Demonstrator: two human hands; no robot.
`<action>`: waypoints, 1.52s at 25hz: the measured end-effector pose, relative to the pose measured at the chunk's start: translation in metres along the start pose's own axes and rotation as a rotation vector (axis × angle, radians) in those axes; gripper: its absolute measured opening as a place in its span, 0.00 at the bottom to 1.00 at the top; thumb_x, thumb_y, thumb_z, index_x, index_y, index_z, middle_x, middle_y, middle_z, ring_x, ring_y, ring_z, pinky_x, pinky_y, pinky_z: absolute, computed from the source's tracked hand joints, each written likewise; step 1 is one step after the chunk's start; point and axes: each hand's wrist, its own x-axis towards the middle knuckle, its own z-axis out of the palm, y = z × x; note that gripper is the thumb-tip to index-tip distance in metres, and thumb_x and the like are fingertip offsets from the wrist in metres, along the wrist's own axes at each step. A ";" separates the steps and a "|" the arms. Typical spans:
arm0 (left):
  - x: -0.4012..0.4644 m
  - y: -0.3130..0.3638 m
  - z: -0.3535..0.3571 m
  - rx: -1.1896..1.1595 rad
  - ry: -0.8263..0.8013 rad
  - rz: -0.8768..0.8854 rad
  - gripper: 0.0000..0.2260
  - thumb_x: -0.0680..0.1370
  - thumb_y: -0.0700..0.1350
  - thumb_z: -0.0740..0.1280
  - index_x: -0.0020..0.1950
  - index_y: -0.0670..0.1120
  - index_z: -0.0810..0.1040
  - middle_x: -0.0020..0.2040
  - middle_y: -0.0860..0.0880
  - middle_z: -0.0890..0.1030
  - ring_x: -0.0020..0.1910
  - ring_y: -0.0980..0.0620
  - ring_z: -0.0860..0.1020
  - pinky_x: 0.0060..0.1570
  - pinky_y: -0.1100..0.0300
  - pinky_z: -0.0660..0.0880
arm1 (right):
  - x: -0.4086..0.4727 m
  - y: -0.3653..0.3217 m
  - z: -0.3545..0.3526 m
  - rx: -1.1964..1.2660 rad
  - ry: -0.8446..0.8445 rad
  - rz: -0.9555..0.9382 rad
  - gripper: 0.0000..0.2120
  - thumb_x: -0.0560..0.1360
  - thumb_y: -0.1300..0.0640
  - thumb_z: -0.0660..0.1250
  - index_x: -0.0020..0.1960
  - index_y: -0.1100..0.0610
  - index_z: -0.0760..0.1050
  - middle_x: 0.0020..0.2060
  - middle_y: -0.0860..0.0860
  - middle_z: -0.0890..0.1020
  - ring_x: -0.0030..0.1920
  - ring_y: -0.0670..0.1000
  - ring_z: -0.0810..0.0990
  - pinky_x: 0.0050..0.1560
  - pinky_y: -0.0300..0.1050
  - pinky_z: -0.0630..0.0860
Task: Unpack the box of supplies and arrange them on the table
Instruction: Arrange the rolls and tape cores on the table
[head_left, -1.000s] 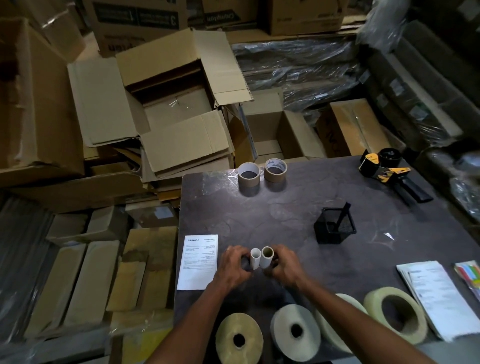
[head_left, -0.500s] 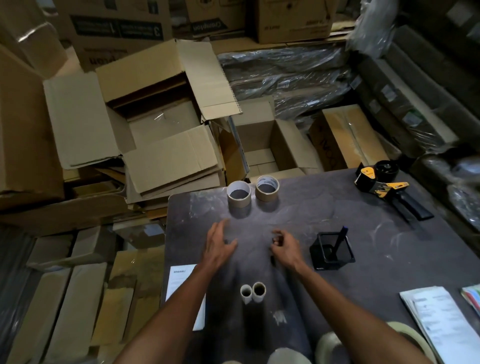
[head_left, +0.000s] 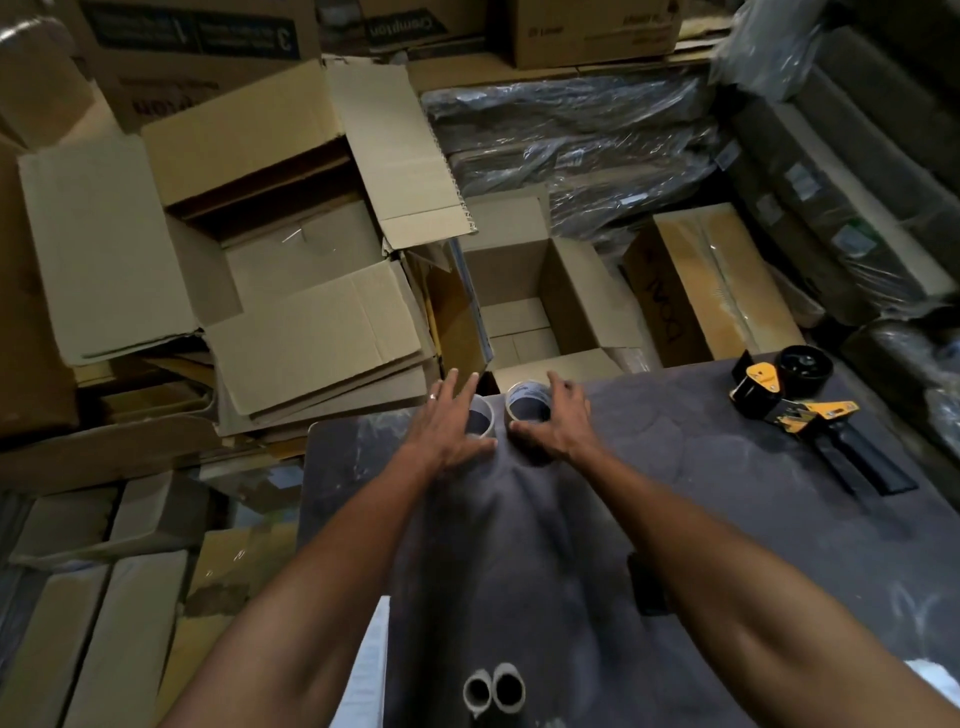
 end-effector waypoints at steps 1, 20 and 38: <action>0.009 0.002 -0.001 0.042 -0.027 -0.009 0.48 0.70 0.64 0.71 0.80 0.53 0.45 0.81 0.47 0.46 0.79 0.40 0.47 0.76 0.42 0.56 | 0.010 -0.005 -0.003 -0.041 -0.037 -0.027 0.50 0.67 0.42 0.76 0.79 0.50 0.51 0.76 0.57 0.56 0.75 0.62 0.58 0.73 0.60 0.64; -0.071 -0.008 0.040 -0.161 0.024 0.044 0.43 0.65 0.56 0.78 0.76 0.51 0.65 0.74 0.48 0.69 0.72 0.48 0.68 0.70 0.55 0.65 | -0.045 -0.003 0.016 -0.171 -0.177 -0.121 0.47 0.62 0.52 0.81 0.75 0.53 0.63 0.70 0.54 0.73 0.70 0.56 0.72 0.70 0.52 0.71; -0.201 -0.003 0.094 -0.188 -0.056 0.115 0.29 0.78 0.51 0.66 0.78 0.52 0.63 0.76 0.47 0.66 0.75 0.47 0.66 0.73 0.53 0.63 | -0.213 0.066 0.034 -0.216 -0.188 -0.250 0.45 0.61 0.53 0.82 0.73 0.59 0.68 0.70 0.56 0.73 0.69 0.54 0.72 0.68 0.41 0.67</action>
